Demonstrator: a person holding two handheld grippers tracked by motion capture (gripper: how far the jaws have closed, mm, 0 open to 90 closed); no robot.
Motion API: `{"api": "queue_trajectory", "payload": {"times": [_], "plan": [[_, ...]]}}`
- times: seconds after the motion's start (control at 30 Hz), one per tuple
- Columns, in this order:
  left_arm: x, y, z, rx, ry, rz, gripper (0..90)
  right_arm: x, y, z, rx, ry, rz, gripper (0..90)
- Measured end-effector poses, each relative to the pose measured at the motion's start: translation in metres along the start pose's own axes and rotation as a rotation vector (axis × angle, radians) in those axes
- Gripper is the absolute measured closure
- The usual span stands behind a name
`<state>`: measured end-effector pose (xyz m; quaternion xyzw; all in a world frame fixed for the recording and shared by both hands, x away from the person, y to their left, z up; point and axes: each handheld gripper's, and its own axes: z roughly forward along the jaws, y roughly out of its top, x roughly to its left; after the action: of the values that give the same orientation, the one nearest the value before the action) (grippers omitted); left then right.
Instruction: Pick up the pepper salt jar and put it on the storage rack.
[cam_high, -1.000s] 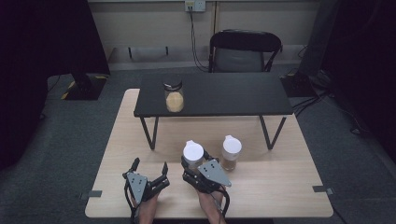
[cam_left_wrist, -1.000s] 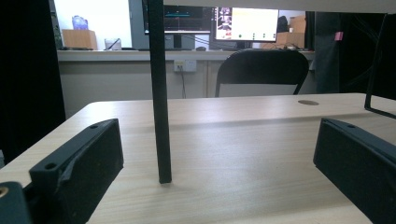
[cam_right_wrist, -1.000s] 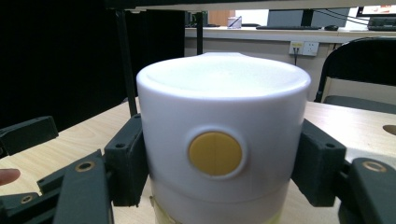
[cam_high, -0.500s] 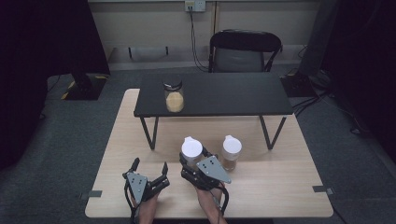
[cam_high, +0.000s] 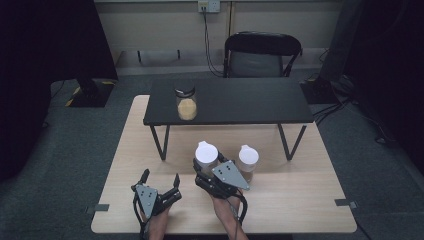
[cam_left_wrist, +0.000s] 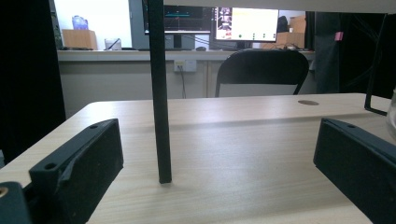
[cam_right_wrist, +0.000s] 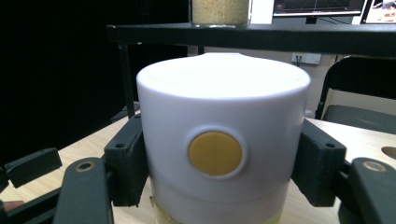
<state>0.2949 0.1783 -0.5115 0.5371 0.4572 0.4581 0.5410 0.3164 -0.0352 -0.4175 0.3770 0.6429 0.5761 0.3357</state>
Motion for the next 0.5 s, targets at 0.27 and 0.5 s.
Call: {"api": "queue_trajectory", "payload": {"times": [0.27, 0.5], "plan": [[0.0, 0.0, 0.0, 0.0, 0.0, 0.0, 0.9, -0.002, 0.011, 0.001, -0.002, 0.003, -0.01, 30.3], [0.0, 0.0, 0.0, 0.0, 0.0, 0.0, 0.9, -0.004, 0.022, 0.001, -0.014, 0.003, -0.014, 30.3]]}}
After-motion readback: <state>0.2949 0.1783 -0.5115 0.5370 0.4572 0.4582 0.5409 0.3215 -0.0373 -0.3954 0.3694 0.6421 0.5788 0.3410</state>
